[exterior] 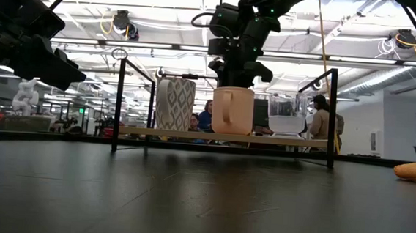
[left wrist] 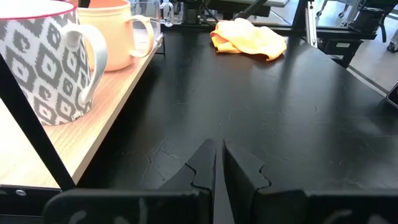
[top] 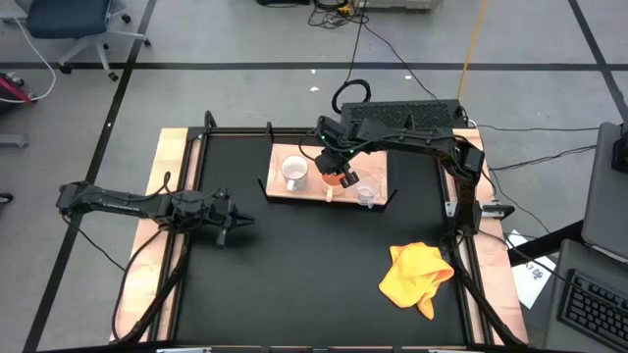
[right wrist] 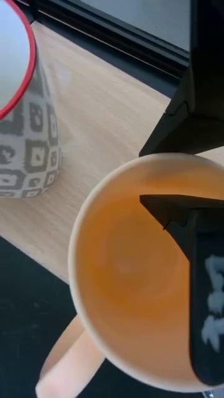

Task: Stack small to large cups/mugs on shelf
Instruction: Adjust the orange mug on the shelf, then return to Home Position

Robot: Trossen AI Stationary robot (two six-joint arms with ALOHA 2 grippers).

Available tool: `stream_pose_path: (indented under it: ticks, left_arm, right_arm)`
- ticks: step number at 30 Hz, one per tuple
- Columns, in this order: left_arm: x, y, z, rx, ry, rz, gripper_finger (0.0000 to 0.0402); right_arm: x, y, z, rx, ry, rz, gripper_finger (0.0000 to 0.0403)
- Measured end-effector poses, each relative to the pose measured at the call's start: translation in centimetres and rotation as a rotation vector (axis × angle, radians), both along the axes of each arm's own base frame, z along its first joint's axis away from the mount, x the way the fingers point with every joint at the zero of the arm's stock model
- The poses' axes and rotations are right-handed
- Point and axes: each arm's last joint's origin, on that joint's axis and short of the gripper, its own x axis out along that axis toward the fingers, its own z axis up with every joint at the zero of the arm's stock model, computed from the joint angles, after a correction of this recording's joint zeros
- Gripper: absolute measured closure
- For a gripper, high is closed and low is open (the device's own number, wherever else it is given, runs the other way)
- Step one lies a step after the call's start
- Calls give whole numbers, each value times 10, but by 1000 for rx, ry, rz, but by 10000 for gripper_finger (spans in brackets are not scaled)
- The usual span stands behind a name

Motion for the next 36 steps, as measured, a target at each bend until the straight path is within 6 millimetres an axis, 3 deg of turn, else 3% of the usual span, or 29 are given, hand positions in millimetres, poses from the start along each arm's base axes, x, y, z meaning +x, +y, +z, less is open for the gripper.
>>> stream_pose_path:
  ticks: [21,30,36]
  left_arm:
    - [0,0,0,-5,1,2,369]
    - [0,0,0,-5,-1,2,369]
    - [0,0,1,-6,-12,2,369]
  right_arm:
    - [-1,4,6,-28,-8,10,316]
    - [-12,16,43,-55,-109,7,316]
    - [-23,35,74,-36,-204,-34,318]
